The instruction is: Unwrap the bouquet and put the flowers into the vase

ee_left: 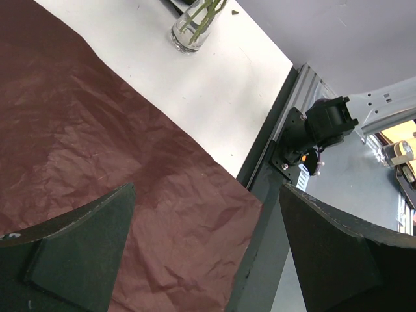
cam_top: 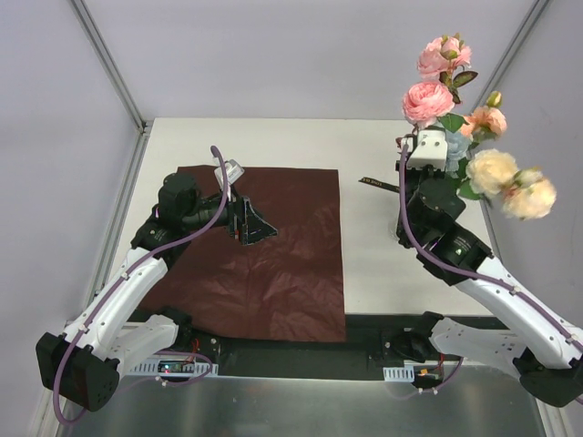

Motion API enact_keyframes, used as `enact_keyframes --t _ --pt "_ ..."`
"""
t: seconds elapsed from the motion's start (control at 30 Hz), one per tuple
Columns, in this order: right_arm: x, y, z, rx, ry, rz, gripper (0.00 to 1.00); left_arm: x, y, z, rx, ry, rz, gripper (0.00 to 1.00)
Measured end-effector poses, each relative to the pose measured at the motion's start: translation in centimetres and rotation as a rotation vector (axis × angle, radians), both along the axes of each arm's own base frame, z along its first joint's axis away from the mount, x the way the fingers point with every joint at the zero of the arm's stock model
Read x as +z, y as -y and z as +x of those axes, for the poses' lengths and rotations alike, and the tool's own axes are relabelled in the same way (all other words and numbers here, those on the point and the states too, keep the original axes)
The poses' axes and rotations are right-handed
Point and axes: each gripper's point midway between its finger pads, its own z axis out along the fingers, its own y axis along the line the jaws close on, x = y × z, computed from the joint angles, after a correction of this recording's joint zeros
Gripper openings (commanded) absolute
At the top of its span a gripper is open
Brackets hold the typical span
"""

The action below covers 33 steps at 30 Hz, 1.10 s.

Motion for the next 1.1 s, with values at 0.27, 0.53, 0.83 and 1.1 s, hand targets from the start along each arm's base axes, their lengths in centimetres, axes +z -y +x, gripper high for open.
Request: enact_keyframes --t 0.27,0.53,0.83,1.1 --pt "-2.4 1.2 0.2 -0.031 -0.019 0.028 0.0 -0.1 0.0 0.0 0.0 -0.003 0.001 0.91" --pt "-4.2 3.1 0.8 -0.056 -0.022 0.096 0.01 -0.1 0.0 0.0 0.0 -0.003 0.001 0.91" --pt "-5.6 3.9 2.0 -0.024 -0.036 0.15 0.01 -0.1 0.0 0.0 0.0 -0.003 0.001 0.91" --pt "-6.2 4.0 2.4 0.02 -0.029 0.192 0.01 -0.1 0.0 0.0 0.0 -0.004 0.001 0.91"
